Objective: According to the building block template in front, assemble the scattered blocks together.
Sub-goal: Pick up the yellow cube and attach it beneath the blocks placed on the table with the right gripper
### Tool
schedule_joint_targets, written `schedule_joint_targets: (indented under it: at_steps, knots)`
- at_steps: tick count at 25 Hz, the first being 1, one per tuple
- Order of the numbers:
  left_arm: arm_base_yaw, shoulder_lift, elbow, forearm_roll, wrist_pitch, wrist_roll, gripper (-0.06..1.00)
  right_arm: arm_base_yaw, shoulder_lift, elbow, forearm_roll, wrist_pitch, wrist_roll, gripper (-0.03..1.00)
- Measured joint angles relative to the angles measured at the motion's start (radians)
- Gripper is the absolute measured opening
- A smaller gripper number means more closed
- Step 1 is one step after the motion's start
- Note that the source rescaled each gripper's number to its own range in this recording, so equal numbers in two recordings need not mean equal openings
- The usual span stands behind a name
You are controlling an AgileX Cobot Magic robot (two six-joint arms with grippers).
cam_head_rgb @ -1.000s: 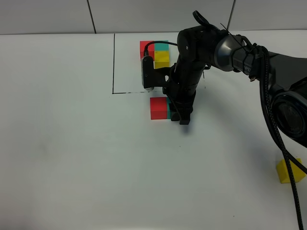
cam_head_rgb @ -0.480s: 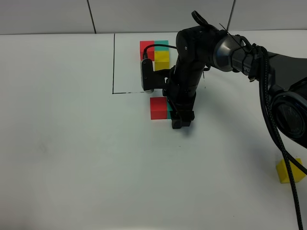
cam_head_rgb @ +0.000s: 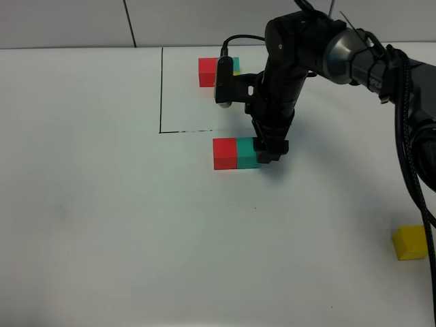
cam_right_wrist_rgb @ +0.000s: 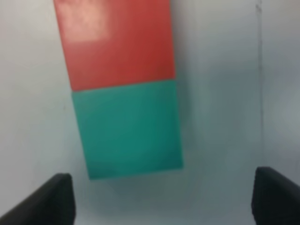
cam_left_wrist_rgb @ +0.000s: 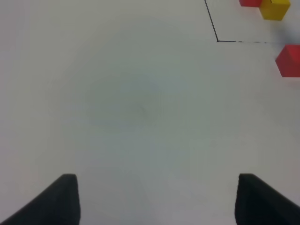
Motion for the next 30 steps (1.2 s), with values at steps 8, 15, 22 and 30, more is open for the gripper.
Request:
schedule_joint_targets:
  at_steps: [8, 15, 22, 30]
  knots:
    - [0.0, 0.0, 0.0, 0.0, 0.0, -0.001, 0.54, -0.083, -0.104, 0.126, -0.003, 0.038, 0.193, 0.61]
    - [0.0, 0.0, 0.0, 0.0, 0.0, 0.0, 0.54, -0.184, -0.35, 0.475, -0.003, -0.101, 0.647, 0.62]
    - [0.0, 0.0, 0.0, 0.0, 0.0, 0.0, 0.54, -0.268, -0.702, 0.872, -0.021, -0.257, 0.97, 0.62]
    - [0.0, 0.0, 0.0, 0.0, 0.0, 0.0, 0.54, -0.375, -0.806, 1.074, -0.019, -0.272, 1.044, 0.64]
